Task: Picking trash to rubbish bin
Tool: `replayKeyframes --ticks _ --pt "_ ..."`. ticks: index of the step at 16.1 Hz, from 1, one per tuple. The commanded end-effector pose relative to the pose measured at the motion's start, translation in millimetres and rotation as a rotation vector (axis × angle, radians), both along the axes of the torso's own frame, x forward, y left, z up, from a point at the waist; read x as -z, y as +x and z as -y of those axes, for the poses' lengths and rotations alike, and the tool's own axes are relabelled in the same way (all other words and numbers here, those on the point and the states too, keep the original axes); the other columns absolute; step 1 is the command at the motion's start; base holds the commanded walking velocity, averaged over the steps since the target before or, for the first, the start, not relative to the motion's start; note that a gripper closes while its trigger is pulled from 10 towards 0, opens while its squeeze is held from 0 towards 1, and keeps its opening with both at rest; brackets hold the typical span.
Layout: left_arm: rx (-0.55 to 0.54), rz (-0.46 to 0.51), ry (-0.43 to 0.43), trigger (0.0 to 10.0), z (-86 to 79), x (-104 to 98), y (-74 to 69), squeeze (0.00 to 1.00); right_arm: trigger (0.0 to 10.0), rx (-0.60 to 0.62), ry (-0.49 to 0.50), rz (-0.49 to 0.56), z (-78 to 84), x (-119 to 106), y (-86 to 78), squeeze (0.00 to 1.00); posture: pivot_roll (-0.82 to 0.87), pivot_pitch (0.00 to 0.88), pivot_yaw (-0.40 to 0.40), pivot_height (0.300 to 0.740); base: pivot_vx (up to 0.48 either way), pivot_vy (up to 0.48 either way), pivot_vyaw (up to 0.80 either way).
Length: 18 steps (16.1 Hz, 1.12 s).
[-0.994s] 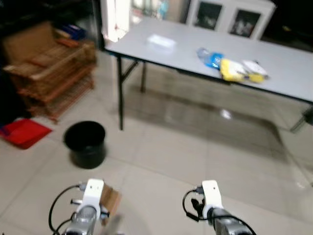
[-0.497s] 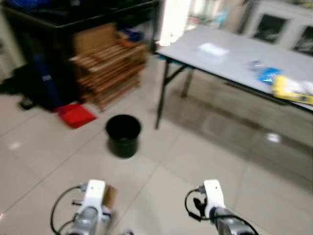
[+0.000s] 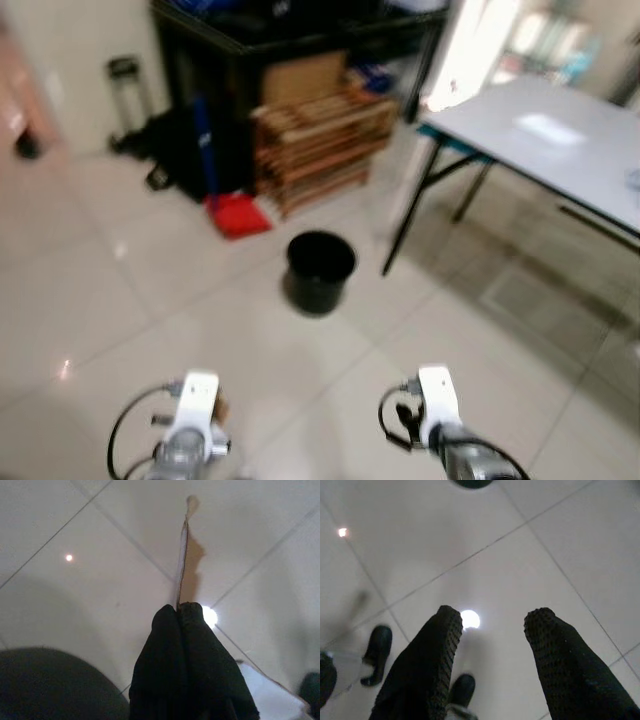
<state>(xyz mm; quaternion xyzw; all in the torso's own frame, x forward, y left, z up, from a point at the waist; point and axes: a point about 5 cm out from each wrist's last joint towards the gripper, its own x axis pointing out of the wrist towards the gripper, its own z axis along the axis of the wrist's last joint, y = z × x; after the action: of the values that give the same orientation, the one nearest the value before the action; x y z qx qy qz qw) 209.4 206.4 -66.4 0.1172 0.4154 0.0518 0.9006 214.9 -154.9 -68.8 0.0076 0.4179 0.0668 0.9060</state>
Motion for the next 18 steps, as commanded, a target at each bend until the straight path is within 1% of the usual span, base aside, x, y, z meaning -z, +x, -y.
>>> replayKeyframes --ticks 1,2,7,18 --pt "-0.006 0.013 0.0 10.0 2.3 -0.9 2.0 0.0 10.0 0.014 -0.003 0.001 3.4 0.0 -0.2 0.0 0.03 0.024 -0.105 0.74 0.0 0.0 0.72" --pt "-0.011 0.019 -0.005 10.0 2.8 -1.4 2.8 0.0 10.0 0.034 0.008 0.007 4.1 -0.8 1.0 0.0 0.03 0.025 -0.105 0.74 0.0 0.0 0.0" --pt "-0.021 0.025 0.002 10.0 1.4 -2.3 3.8 0.0 10.0 0.032 0.02 0.015 3.0 -1.8 2.5 0.0 0.03 0.026 -0.106 0.74 0.0 0.0 0.0" --pt "-0.028 0.033 0.015 10.0 -0.7 -3.5 5.0 0.0 10.0 0.025 0.034 0.015 1.4 -2.1 3.1 0.0 0.03 0.028 -0.107 0.74 0.375 0.0 0.0"
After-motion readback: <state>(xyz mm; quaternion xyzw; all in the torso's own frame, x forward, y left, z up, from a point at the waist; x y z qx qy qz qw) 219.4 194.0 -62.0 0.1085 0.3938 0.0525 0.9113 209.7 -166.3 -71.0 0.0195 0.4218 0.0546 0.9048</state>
